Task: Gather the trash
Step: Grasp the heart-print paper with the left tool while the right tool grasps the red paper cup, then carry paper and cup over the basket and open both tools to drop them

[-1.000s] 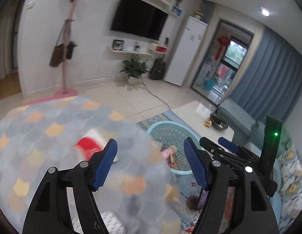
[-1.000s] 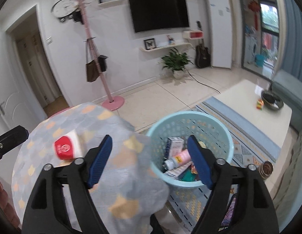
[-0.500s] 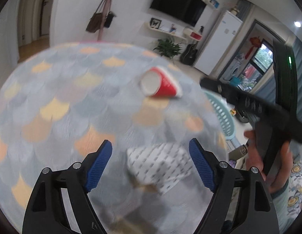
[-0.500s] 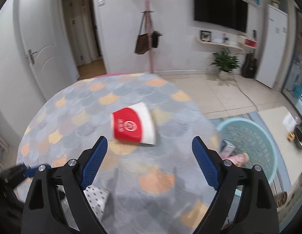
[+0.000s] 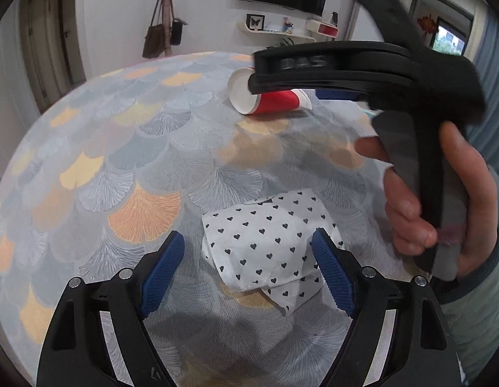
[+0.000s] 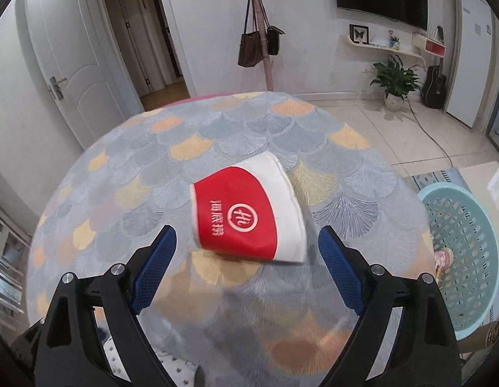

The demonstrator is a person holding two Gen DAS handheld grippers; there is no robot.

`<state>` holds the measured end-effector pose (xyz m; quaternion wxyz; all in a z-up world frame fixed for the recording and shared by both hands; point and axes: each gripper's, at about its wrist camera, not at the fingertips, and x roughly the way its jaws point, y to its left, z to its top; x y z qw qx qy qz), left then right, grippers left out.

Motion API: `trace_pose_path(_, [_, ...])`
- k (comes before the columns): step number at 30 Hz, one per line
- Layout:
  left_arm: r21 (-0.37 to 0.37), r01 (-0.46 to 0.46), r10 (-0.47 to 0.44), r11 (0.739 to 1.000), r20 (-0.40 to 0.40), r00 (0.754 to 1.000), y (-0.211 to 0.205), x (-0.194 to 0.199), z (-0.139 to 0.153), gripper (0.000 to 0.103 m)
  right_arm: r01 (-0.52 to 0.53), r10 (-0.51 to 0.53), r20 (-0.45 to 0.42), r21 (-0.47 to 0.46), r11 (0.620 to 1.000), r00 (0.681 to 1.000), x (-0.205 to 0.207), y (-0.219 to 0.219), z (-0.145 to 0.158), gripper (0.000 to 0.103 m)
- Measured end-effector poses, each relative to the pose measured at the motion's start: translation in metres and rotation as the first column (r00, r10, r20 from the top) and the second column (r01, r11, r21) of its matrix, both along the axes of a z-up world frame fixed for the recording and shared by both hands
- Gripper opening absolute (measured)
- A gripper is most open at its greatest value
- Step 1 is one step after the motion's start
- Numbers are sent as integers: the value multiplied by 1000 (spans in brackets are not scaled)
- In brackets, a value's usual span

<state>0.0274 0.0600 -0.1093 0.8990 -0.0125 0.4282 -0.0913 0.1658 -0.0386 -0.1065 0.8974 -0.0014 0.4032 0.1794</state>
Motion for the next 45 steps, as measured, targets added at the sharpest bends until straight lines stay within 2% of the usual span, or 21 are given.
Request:
trace_pose_path(7, [43, 32, -33, 999, 29, 999, -9, -7, -1, 59, -11, 11, -33, -14, 1000, 999, 13, 10, -10, 85])
trace_pose_path(8, [39, 36, -38, 999, 33, 999, -9, -8, 0, 53, -15, 14, -33, -20, 1000, 999, 13, 12, -10, 85])
trace_pose_path(9, [28, 39, -40, 999, 37, 999, -8, -9, 1, 49, -24, 24, -34, -24, 999, 999, 12, 13, -11, 79])
trace_pose_path(11, [14, 36, -36, 999, 38, 999, -7, -9, 1, 45, -33, 32, -35, -30, 999, 999, 12, 15, -12, 72])
trace_pose_path(17, [-46, 31, -30, 998, 32, 999, 2, -4, 4, 36, -15, 15, 5, 3, 1000, 1000, 7, 7, -5, 71])
trace_pose_path(21, [-83, 41, -38, 996, 42, 998, 5, -1, 14, 25, 13, -14, 21, 37, 999, 1000, 1, -7, 3, 71])
trace_pose_path(28, [-110, 71, -62, 991, 76, 995, -4, 9, 30, 18, 81, -89, 98, 81, 993, 991, -21, -53, 35, 71])
trace_pose_path(29, [-116, 77, -68, 990, 80, 995, -7, 10, 31, 8, 92, -102, 108, 94, 991, 989, -24, -63, 40, 71])
trace_pose_path(30, [-126, 89, -79, 988, 82, 993, -11, 13, 34, 5, 102, -114, 117, 102, 990, 987, -26, -70, 44, 71])
trace_pose_path(40, [-104, 176, -160, 979, 150, 976, -55, 44, 62, 4, 260, -289, 169, 173, 950, 942, -49, -167, 65, 71])
trace_pose_path(45, [-96, 242, -219, 966, 200, 955, -90, 63, 82, 4, 369, -388, 186, 127, 921, 903, -57, -213, 61, 71])
